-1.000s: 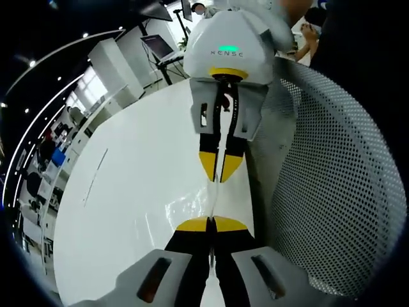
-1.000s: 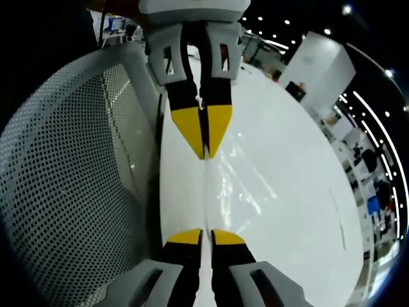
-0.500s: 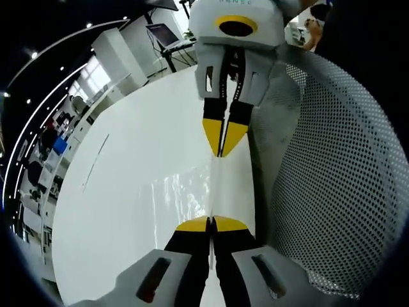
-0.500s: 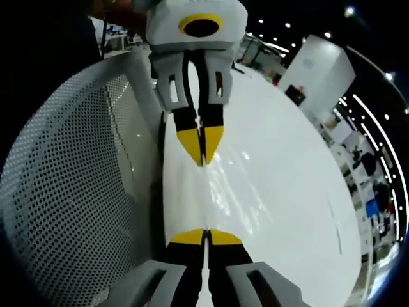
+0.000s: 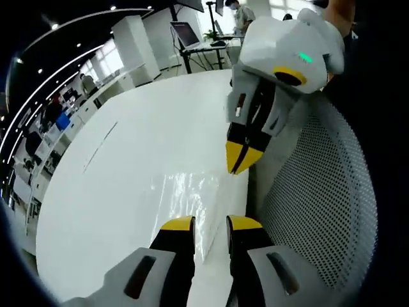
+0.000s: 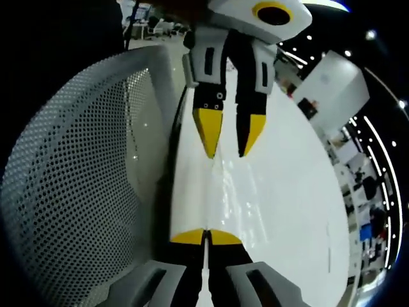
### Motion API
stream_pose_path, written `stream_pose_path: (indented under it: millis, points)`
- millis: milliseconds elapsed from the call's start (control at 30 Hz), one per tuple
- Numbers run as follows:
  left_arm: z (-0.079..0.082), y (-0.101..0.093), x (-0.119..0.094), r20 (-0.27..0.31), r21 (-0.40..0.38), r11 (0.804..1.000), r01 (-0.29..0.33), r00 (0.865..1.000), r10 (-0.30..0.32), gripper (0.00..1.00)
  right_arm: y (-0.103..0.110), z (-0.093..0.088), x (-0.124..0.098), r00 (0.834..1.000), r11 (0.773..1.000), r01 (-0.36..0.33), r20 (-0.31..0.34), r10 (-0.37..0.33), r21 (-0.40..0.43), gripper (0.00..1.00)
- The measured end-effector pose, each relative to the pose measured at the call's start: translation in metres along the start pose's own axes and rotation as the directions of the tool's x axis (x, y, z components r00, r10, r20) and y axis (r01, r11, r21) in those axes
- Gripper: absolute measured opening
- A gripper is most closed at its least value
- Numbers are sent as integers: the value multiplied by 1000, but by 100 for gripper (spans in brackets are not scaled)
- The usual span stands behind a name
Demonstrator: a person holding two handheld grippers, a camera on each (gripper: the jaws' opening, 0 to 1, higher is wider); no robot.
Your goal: Open the resealable bag by pulling the two sides of the seal apart until the entire bag opening is separated and visibly accessible.
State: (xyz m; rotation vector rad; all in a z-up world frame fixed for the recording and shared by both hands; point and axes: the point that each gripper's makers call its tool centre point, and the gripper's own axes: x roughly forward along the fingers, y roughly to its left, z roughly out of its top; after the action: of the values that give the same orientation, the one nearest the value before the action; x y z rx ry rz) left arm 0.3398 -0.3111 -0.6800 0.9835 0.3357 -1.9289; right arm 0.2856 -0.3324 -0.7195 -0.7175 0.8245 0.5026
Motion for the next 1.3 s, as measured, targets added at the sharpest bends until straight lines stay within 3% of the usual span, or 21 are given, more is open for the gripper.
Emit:
stream_pose_path:
  millis: [167,467,600,633,767,967,1067,1300]
  points:
    - [4,6,8,-2,-8,1000,6,1000,-6,16,2,6,0,1000,999,-9,9,10,-43,0]
    - [1,-10,33,-50,33,993,112,993,-110,14,0,9,-3,1000,995,-3,-1,3,-103,0]
    - [-16,-11,41,-159,119,985,122,982,-103,14,0,12,-4,1000,992,-1,3,2,-124,0]
    - [-16,-13,43,-159,116,985,128,981,-108,13,0,12,-4,1000,992,-2,3,2,-124,0]
    - [-24,-23,42,-180,67,981,182,969,-168,0,-1,13,-3,1000,993,-4,7,5,-122,0]
    - [-26,-14,42,-163,36,990,139,978,-131,0,-6,15,-2,1000,995,9,17,-7,-104,0]
    - [-22,-4,39,-134,-6,995,97,986,-97,0,-8,16,0,1000,998,12,18,-11,-55,0]
    - [-12,13,35,-87,-28,999,19,996,-22,0,-15,26,2,999,999,35,34,-34,-38,0]
